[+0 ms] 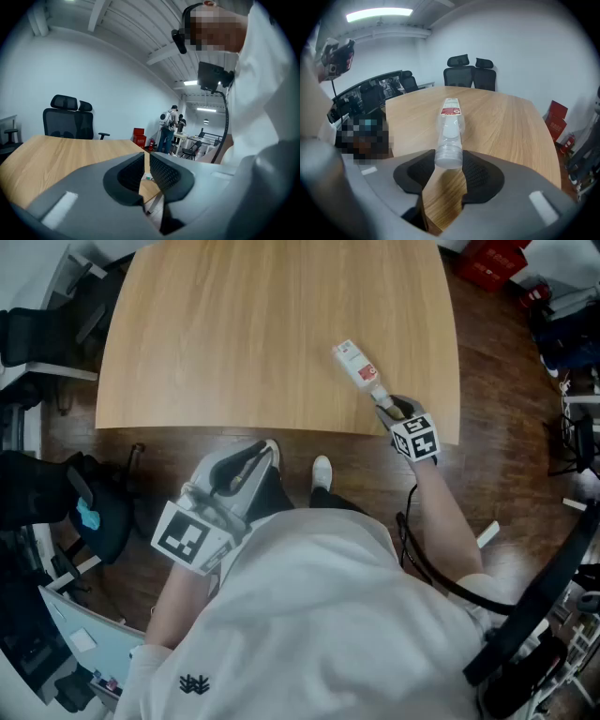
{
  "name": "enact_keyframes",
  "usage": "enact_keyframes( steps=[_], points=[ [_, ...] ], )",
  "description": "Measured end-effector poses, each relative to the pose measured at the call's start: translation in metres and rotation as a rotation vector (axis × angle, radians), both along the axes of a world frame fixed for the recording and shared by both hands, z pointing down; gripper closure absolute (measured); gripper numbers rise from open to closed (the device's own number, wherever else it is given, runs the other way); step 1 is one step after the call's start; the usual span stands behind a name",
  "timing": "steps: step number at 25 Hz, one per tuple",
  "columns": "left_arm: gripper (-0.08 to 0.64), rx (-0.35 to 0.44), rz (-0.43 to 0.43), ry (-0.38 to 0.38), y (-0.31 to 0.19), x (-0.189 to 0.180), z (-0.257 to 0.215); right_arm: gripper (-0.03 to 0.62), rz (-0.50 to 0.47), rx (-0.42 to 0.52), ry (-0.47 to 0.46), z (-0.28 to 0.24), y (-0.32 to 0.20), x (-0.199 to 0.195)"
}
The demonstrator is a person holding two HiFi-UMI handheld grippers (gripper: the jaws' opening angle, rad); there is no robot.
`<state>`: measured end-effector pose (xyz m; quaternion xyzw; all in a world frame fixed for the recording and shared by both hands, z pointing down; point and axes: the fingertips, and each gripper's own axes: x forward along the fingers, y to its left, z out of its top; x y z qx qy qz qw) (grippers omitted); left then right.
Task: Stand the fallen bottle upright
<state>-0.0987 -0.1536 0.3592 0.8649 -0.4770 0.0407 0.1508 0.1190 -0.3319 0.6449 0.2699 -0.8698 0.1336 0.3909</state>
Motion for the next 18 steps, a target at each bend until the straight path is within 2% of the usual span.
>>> enact_keyframes(
  steps=[3,6,12,18],
  points=[
    [0.526,0.024,0.024,0.013,-0.015,-0.012,0.0,0.407,-0.014,0.016,0.0,-0.035,0.006,-0.001],
    [0.526,0.043,0.047,0.028,-0.03,-0.024,-0.002,0.408,-0.053,0.045,0.038,-0.081,0.001,-0.006],
    [0.526,0.096,0.088,0.065,-0.057,-0.039,-0.009,0.413,-0.15,0.052,0.2,-0.149,-0.046,-0.02],
    [0.526,0.11,0.095,0.079,-0.064,-0.061,-0.008,0.413,-0.312,-0.004,0.392,-0.158,-0.079,-0.049]
  ],
)
